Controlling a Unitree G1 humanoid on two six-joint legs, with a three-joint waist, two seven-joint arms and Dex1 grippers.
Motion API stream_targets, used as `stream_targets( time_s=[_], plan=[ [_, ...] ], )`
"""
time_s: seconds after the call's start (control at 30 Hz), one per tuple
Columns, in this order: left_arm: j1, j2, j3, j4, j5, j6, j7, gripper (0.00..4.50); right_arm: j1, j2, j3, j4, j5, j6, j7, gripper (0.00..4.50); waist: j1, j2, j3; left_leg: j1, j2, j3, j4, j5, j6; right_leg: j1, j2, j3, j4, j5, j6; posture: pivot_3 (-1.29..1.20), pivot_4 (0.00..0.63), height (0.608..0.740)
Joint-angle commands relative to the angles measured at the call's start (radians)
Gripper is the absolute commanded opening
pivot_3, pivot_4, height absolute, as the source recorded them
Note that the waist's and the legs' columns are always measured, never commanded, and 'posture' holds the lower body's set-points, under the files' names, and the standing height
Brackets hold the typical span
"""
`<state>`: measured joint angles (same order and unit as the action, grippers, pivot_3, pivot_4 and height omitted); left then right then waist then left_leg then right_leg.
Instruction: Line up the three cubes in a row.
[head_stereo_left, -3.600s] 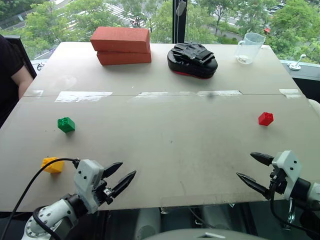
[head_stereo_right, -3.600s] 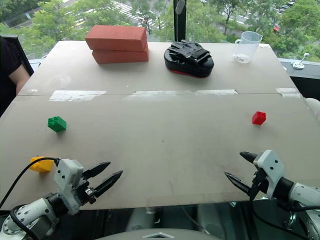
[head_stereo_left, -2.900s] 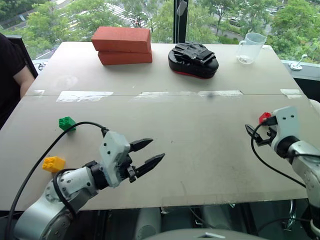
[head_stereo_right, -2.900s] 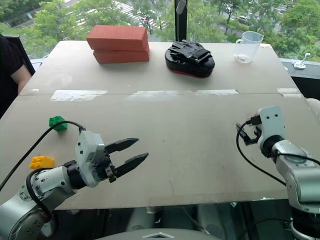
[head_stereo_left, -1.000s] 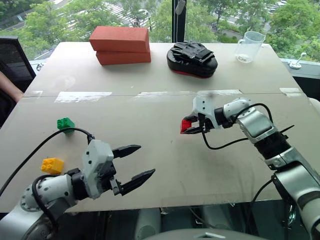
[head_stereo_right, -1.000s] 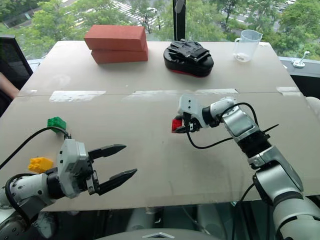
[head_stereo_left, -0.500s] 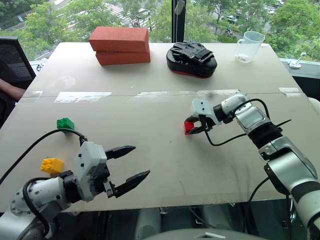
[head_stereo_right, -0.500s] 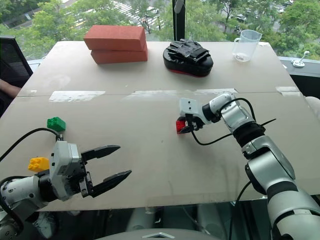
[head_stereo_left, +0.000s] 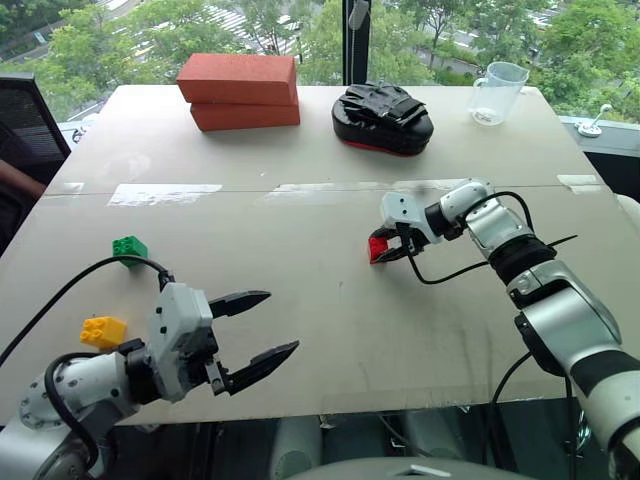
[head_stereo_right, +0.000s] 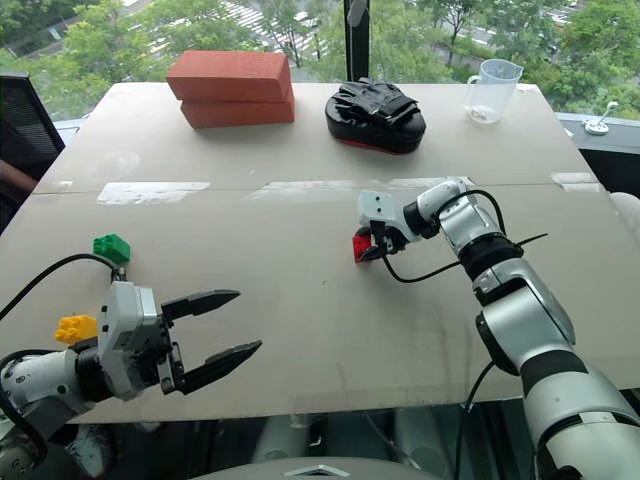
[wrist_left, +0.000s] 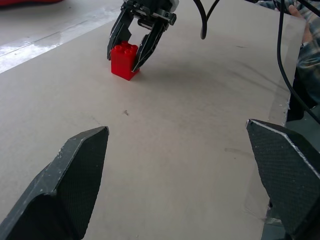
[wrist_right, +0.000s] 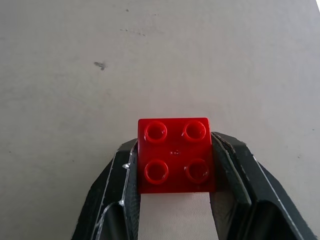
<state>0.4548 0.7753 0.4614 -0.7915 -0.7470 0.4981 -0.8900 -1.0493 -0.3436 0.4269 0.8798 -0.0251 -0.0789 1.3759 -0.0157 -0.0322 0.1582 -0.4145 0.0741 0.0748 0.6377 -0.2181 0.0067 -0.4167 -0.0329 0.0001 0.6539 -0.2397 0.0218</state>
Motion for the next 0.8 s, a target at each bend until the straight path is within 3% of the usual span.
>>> stream_targets(
  time_s=[0.03,0.17,0.37,0.5,0.63,0.73,0.8],
  plan=[
    [-0.006,0.002,0.005,-0.005,0.004,-0.019,-0.003,4.5,-0.03,0.008,-0.019,0.036,-0.016,-0.039,0.026,2.66,0.0,0.0,0.0,0.0,0.0,0.0,0.0,0.0,0.0,0.0,0.0,0.0,0.0,0.0,0.0,0.0,0.15,0.74],
    [-0.002,-0.004,0.012,-0.004,0.005,-0.02,-0.001,4.5,-0.029,0.016,-0.041,0.075,-0.024,-0.095,0.023,4.46,0.0,0.0,0.0,0.0,0.0,0.0,0.0,0.0,0.0,0.0,0.0,0.0,0.0,0.0,0.0,0.0,0.15,0.74],
    [0.016,-0.023,0.019,-0.003,0.011,-0.022,0.014,4.5,-0.022,0.008,-0.093,0.063,0.006,-0.112,0.039,4.46,0.0,0.0,0.0,0.0,0.0,0.0,0.0,0.0,0.0,0.0,0.0,0.0,0.0,0.0,0.0,0.0,0.15,0.74],
    [0.05,-0.11,0.055,0.031,0.008,-0.033,0.087,4.5,0.044,-0.024,-0.162,-0.101,0.096,-0.038,0.092,4.46,0.001,0.001,0.0,0.0,0.0,0.0,0.0,0.0,0.0,0.0,0.0,0.0,0.0,0.0,0.0,0.0,0.15,0.74],
    [0.074,-0.237,0.14,0.061,0.01,-0.058,0.22,4.5,0.211,-0.071,-0.256,-0.481,0.276,0.112,0.11,4.46,0.004,0.0,0.0,0.0,0.0,-0.001,0.0,0.0,0.0,0.0,-0.001,-0.001,0.001,0.0,0.0,0.0,0.15,0.74],
    [0.1,-0.312,0.267,0.078,0.015,-0.014,0.4,4.5,0.367,-0.079,-0.342,-0.855,0.47,0.336,-0.008,4.46,0.006,0.0,0.0,-0.001,0.0,-0.002,0.0,0.0,0.0,0.0,-0.001,-0.002,0.001,0.0,0.0,0.0,0.15,0.74],
    [0.105,-0.311,0.33,0.097,0.022,0.018,0.465,4.5,0.444,-0.082,-0.351,-1.009,0.508,0.409,-0.084,4.46,0.002,-0.001,0.0,0.0,0.0,-0.003,0.0,0.0,0.0,0.0,-0.001,-0.002,0.002,0.002,0.003,0.0,0.15,0.74]
  ],
)
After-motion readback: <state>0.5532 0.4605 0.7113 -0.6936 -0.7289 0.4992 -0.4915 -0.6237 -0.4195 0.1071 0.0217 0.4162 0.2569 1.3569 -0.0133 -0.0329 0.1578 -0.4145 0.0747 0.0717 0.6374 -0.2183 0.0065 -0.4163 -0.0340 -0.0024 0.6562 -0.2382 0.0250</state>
